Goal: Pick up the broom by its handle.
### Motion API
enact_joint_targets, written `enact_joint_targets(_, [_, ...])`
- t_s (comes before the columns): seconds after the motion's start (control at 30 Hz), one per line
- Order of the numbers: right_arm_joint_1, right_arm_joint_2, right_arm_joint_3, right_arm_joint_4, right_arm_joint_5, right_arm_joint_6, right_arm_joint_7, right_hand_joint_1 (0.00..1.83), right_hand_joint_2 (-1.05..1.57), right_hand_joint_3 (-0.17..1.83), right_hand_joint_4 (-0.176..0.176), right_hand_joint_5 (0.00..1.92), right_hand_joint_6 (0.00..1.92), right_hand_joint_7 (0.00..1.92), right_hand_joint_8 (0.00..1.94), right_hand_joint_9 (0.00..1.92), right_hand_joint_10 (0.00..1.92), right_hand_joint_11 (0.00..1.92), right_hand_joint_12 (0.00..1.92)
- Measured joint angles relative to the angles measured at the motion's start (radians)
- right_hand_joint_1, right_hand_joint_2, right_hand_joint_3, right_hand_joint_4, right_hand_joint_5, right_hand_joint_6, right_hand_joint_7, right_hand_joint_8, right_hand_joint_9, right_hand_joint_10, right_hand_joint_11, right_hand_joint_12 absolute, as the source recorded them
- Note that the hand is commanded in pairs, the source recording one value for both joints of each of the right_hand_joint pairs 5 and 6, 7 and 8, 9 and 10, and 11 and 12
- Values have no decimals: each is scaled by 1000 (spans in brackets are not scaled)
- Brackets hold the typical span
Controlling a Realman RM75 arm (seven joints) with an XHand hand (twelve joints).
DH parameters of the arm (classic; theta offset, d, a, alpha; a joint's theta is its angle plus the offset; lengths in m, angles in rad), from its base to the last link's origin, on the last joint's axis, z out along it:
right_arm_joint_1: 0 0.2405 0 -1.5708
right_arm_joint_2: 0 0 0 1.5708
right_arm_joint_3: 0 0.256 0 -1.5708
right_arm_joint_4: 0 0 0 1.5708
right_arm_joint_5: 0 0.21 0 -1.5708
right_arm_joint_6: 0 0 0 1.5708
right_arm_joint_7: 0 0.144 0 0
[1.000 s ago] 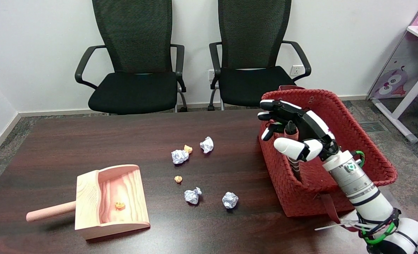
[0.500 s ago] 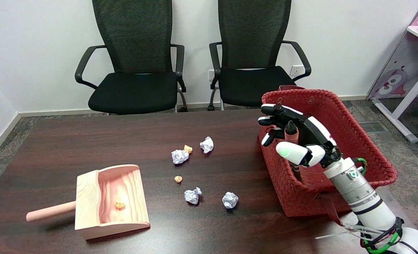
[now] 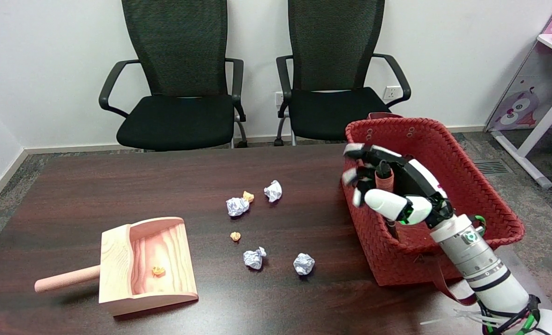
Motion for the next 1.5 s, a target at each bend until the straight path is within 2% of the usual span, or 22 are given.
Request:
enact_joint_targets(0.03, [-3, 0, 1, -2, 0, 0, 0, 866, 389, 716, 176, 1535, 1535, 1535, 1535, 1636, 1636, 1609, 1609])
enact_joint_targets(0.13, [-10, 0, 3, -6, -1, 0, -4, 865, 439, 695, 176, 1812, 1812, 1812, 1812, 1876, 1876, 1801, 1801])
enact_joint_targets(0.23, [-15, 0, 6, -10, 6, -1, -13, 866, 450, 713, 176, 1911, 1911, 1911, 1911, 1920, 1920, 1906, 1906])
enact_joint_targets(0.6, [-7, 7, 8, -19, 18, 10, -38, 884, 507, 757, 176, 1920, 1920, 1920, 1920, 1920, 1920, 1920, 1920])
enact_joint_targets(0.77, [2, 11, 9, -32, 26, 29, -60, 941, 762, 834, 155, 1920, 1920, 1920, 1920, 1920, 1920, 1920, 1920])
enact_joint_targets(0.93, [10, 15, 17, -55, 48, 48, -111, 976, 1044, 908, 176, 1920, 1920, 1920, 1920, 1920, 1920, 1920, 1920])
enact_joint_targets(1.13, [20, 19, 45, -95, 78, 78, -172, 966, 1434, 918, 176, 1920, 1920, 1920, 1920, 1920, 1920, 1920, 1920])
enact_joint_targets(1.5, [29, 24, 116, -192, 168, 150, -323, 951, 1559, 878, 176, 1920, 1920, 1920, 1920, 1920, 1920, 1920, 1920])
